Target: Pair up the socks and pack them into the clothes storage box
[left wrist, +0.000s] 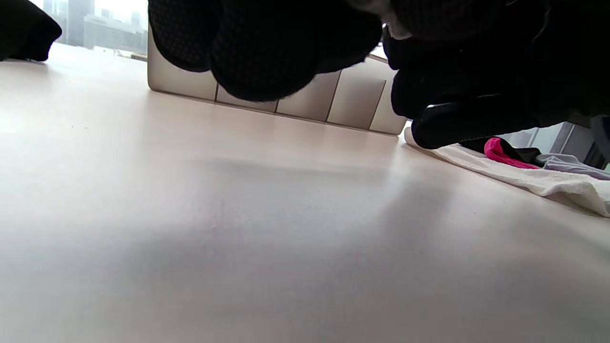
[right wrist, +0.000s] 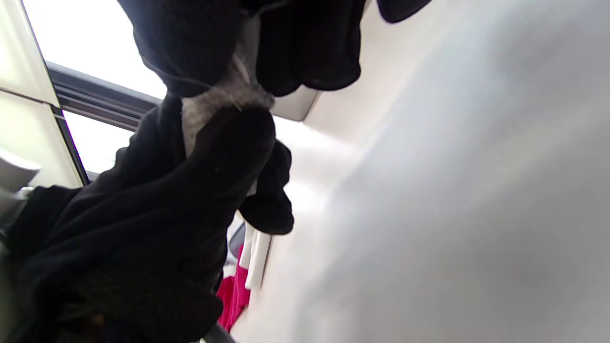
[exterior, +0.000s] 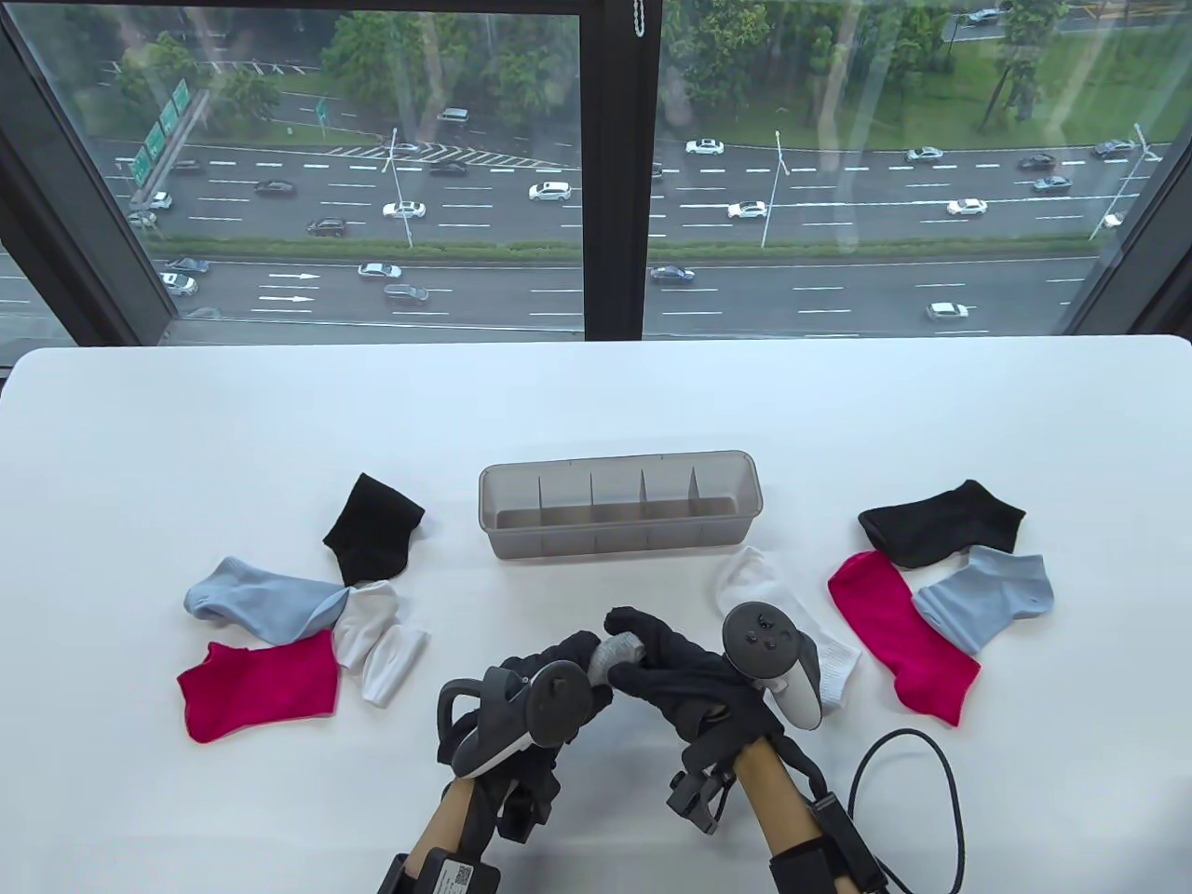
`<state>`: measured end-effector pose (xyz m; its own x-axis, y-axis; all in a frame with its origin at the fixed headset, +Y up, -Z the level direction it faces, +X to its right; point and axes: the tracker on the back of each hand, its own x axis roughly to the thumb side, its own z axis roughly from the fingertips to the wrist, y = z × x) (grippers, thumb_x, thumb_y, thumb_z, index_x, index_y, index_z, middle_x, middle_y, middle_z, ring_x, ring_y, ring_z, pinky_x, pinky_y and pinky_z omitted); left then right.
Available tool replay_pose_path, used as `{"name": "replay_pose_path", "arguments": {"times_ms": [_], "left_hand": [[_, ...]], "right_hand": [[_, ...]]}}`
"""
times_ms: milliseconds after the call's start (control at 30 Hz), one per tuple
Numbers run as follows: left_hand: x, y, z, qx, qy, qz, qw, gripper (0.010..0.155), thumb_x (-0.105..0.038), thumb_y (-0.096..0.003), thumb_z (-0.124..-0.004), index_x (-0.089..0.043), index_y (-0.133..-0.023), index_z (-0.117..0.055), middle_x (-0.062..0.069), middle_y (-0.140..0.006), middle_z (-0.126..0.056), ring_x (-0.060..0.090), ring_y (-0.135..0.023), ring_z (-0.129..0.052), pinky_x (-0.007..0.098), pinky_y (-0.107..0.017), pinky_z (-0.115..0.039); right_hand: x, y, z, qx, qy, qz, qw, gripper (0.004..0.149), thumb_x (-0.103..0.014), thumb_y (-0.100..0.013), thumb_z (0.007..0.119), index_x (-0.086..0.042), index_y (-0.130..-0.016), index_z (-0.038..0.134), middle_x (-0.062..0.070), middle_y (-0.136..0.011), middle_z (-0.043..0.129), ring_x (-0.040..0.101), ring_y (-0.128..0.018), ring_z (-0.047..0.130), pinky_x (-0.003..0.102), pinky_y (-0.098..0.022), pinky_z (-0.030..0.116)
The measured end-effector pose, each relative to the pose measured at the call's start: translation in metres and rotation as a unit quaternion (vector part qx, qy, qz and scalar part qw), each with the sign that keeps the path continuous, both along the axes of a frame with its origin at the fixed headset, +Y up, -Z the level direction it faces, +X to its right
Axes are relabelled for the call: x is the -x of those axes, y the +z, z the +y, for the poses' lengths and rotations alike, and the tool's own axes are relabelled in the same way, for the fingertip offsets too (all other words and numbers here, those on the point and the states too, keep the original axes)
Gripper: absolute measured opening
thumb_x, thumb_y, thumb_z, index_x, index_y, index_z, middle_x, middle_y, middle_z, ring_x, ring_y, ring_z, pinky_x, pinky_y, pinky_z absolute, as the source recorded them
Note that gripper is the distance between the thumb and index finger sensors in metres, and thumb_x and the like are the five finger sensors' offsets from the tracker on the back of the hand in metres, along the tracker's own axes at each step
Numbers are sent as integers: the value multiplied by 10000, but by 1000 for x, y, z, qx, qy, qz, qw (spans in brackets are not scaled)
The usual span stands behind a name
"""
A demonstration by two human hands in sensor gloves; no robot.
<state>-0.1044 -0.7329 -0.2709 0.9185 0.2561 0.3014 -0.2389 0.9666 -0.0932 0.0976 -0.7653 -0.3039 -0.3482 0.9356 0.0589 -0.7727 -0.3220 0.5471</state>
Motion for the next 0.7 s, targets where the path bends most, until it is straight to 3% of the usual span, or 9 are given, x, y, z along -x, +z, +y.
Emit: {"name": "replay_pose_path", "arguments": {"times_ms": [167, 333, 433, 467, 533, 700], "left_hand": [[8, -3, -2, 48, 39, -22, 998, 657, -514, -454, -718, -224, -1019, -549, 0, -751, -894, 160, -546, -968, 471, -702, -753], [7, 0, -4, 15, 33, -15, 999, 685, -551, -441, -716, -248, -1033, -552, 22, -807, -879, 205, -619, -959, 501, -730, -713], [4, 3, 0, -14, 28, 3, 1000, 779, -635, -429, -630, -335, -1094, -357, 70, -1041, -727, 266, -777, -921, 548, -755, -665], [4, 4, 1, -32, 45, 10, 998, 721, -614, -433, -636, -411, -1068, -359, 83, -1102, -673, 299, -827, -904, 562, -757, -653], [4, 4, 4, -39, 59, 8, 997, 657, -555, -452, -666, -410, -1049, -432, 60, -1084, -714, 280, -794, -937, 547, -729, -700], [13, 3, 5, -37, 102, 9, 994, 475, -444, -541, -616, -398, -1006, -536, 70, -1055, -763, 276, -777, -937, 547, -725, -702]], "right_hand": [[0, -1, -1, 14, -1, 30, 999, 761, -307, -529, 820, -261, -1125, 349, 87, -1043, 699, 301, -951, 718, 596, -821, 422], [4, 1, -1, 0, 22, -2, 1000, 643, -375, -549, 789, -213, -1078, 461, 132, -1023, 745, 331, -920, 788, 560, -809, 515], [3, -1, 1, -38, 47, -43, 997, 614, -424, -528, 813, -230, -1035, 526, 86, -902, 851, 263, -795, 892, 536, -787, 580], [2, -1, 2, -42, 41, -54, 997, 605, -448, -530, 803, -238, -1029, 533, 72, -875, 869, 241, -769, 908, 530, -785, 590], [2, -2, 0, -30, 20, -59, 998, 590, -449, -522, 797, -245, -1021, 559, 80, -856, 886, 243, -748, 921, 531, -778, 597], [-1, -5, -6, 43, -59, -2, 997, 573, -370, -564, 725, -241, -1086, 527, 170, -981, 816, 334, -867, 844, 567, -804, 520]]}}
